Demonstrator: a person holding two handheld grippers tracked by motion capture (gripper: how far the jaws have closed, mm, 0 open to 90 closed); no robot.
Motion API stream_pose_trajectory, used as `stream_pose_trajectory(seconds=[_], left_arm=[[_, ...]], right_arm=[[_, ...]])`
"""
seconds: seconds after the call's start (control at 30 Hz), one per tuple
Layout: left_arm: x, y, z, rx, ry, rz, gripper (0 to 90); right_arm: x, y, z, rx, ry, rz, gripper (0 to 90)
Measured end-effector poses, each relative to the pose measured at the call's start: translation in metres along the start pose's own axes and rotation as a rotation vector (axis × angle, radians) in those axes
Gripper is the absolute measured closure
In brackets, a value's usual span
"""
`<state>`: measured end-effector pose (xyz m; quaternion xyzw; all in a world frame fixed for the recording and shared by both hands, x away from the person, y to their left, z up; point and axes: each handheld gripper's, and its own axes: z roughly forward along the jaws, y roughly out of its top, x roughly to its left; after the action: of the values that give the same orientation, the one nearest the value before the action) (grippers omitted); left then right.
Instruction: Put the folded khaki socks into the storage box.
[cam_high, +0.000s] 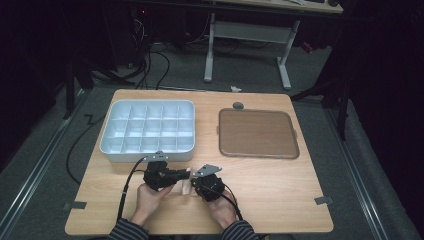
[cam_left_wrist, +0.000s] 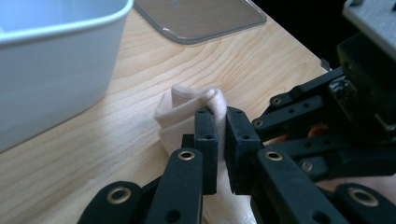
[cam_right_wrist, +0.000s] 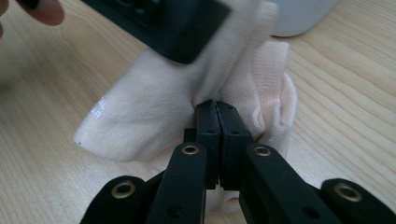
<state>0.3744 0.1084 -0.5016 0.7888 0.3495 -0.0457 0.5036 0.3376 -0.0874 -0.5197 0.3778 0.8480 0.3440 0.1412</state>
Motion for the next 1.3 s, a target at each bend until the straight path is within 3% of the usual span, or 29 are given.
stream_pose_trajectory(seconds=[0.07,0.23,0.37,0.63,0.9,1.03,1.13,1.3], left_arm=[[-0.003,0.003,0.002,0.012,0.008,0.018,84.8],[-0.003,0.002,0.005,0.014,0.011,0.013,84.8],[-0.004,0.002,0.001,0.021,0.024,0.028,85.1],[-0.002,0.002,0.000,0.030,0.055,0.019,85.2],[-0.003,0.001,0.003,0.025,0.063,0.015,85.2],[-0.004,0.001,0.004,0.028,0.060,0.020,85.2],[-0.003,0.001,0.004,0.026,0.067,0.017,85.2],[0.000,0.002,0.005,0.024,0.063,0.010,85.2]], right_arm=[[0.002,0.001,0.001,0.003,0.006,-0.006,89.1],[0.000,0.001,0.001,-0.003,0.033,0.010,88.9],[-0.003,0.000,-0.005,-0.032,0.024,0.022,84.4],[-0.007,-0.005,-0.030,-0.109,-0.050,0.060,78.6],[-0.016,-0.016,-0.025,-0.061,-0.058,0.125,73.1],[-0.017,-0.016,-0.014,-0.013,-0.044,0.112,77.9],[-0.017,-0.014,-0.011,-0.008,-0.029,0.124,81.6],[-0.017,-0.009,-0.009,0.003,-0.022,0.098,84.1]])
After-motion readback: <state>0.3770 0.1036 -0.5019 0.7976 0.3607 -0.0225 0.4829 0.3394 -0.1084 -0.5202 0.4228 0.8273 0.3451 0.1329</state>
